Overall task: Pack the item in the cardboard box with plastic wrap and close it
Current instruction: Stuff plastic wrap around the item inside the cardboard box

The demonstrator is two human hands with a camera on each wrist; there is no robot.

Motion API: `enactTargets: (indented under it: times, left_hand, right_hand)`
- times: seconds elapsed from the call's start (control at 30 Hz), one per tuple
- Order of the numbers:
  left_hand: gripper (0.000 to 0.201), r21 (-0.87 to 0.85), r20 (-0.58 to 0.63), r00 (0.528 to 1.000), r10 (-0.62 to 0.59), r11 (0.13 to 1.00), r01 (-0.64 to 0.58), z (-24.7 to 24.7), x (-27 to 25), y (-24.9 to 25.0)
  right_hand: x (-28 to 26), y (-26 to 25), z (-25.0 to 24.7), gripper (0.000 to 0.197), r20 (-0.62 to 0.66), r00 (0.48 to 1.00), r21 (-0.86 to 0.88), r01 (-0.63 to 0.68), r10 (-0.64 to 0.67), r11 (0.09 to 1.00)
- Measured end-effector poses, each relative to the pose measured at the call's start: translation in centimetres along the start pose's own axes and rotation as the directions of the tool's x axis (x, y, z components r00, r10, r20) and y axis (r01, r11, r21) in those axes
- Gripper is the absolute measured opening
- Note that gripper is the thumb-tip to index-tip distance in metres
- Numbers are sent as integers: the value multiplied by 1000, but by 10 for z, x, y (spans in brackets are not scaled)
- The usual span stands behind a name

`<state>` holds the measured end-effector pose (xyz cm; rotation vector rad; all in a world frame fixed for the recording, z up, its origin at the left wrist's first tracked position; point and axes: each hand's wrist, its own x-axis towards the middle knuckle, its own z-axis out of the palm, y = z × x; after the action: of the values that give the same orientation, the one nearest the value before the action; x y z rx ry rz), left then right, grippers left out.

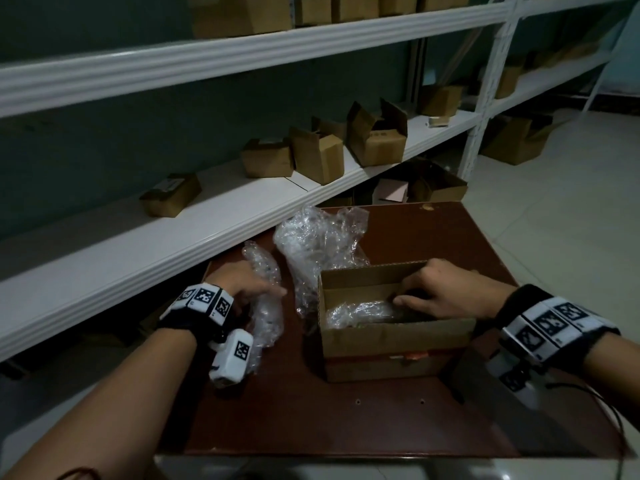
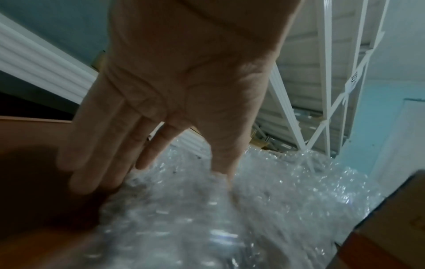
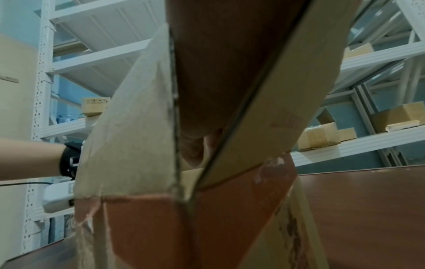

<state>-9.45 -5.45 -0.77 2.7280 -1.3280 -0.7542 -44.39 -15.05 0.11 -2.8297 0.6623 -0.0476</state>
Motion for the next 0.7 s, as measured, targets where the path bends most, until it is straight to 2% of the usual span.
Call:
enactTargets:
  times: [0.1,0.23,0.33,0.37,0.4,0.43,0.47,0.5,0.53,0.6,0.7]
  left_hand:
    - [56,151,-47,999,-6,988,13,-4,8,-8]
    - [26,128,-34,999,5,992,-1,-29,2,-21]
    - [22,-15,-248,968,34,999,-39,-63,-15,-26]
    - [22,-81,-351,933,80,990,-116,-71,-23,-25]
    - [21,-139,-466,871,157,959,-247,-76,-33,-21]
    - [19,-173,-581,774,252,891,-420,-78,-45,-15]
    - [17,-183,-671,658,342,784,-594,-79,-57,-7]
    - [19,-174,-718,556,418,666,-726,-79,-71,3]
    - [24,-162,-723,486,490,564,-810,-79,-82,14]
    - [35,-142,-645,424,636,446,-884,-76,-99,35]
    - [46,-113,-472,369,801,360,-926,-59,-115,68]
  right_hand:
    - [0,0,0,26,0,1000,11,4,-4,1000]
    - [-1,1,-2,27,-17,1000,48,5,-5,999]
    - [-3,0,-7,31,-30,999,67,19,-17,998]
    - [-3,-2,-9,31,-30,999,78,23,-21,997]
    - [-3,-4,-12,32,-24,1000,90,20,-18,996]
    - [-3,-6,-15,32,-25,1000,99,13,-11,995]
    - [-4,-8,-19,32,-28,1000,100,5,-2,995]
    - [-4,-9,-22,31,-30,1000,94,-5,8,996]
    - [-4,-10,-25,30,-30,999,89,-17,20,996]
    - [-6,-10,-29,22,-25,999,100,-45,48,994]
    - [-8,-5,-30,15,-21,996,113,-82,85,990]
